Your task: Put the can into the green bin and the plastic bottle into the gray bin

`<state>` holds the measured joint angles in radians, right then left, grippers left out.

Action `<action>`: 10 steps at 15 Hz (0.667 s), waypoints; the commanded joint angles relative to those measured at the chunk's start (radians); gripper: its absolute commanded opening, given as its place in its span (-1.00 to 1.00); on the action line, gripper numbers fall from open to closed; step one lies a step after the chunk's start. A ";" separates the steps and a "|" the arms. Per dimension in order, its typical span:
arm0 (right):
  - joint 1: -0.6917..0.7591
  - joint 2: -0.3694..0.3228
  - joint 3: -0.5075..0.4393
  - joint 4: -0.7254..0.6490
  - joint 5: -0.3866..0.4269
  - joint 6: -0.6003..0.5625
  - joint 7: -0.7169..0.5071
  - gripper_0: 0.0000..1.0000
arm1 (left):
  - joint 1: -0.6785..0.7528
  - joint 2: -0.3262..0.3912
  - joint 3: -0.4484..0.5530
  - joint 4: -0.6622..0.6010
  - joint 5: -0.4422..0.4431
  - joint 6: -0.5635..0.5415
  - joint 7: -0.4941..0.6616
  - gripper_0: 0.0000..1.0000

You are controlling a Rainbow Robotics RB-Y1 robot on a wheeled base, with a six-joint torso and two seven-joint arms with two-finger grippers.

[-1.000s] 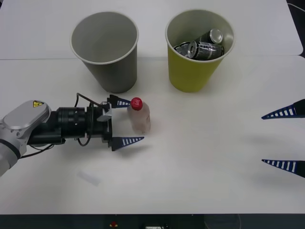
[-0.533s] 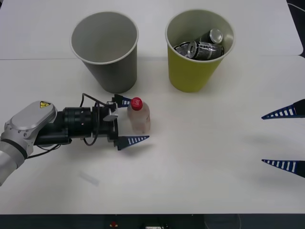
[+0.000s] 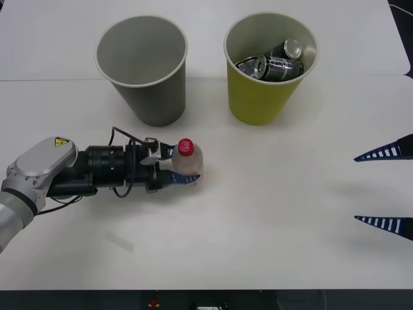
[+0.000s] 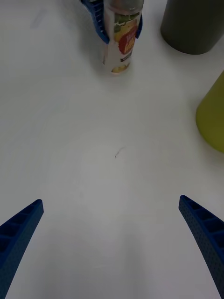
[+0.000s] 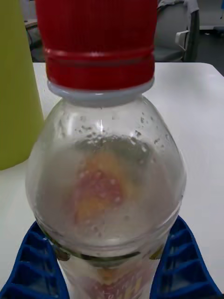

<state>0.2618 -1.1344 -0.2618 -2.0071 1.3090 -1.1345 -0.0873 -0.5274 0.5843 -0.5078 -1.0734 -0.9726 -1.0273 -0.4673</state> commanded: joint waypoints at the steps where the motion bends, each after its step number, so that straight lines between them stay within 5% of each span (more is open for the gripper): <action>1: 0.000 0.000 0.000 0.000 0.000 0.000 0.000 1.00 | 0.001 0.005 0.002 -0.002 -0.003 0.000 0.009 -1.00; 4: 0.000 0.000 0.000 0.000 0.000 0.000 0.000 1.00 | 0.003 0.034 0.003 -0.033 -0.023 -0.013 0.065 -1.00; 10: 0.000 0.000 0.000 0.000 0.000 0.000 0.000 1.00 | 0.099 0.135 0.092 -0.312 -0.181 -0.019 0.374 -1.00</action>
<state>0.2618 -1.1344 -0.2618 -2.0071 1.3090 -1.1345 -0.0873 -0.4395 0.7092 -0.4244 -1.3556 -1.1398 -1.0477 -0.1250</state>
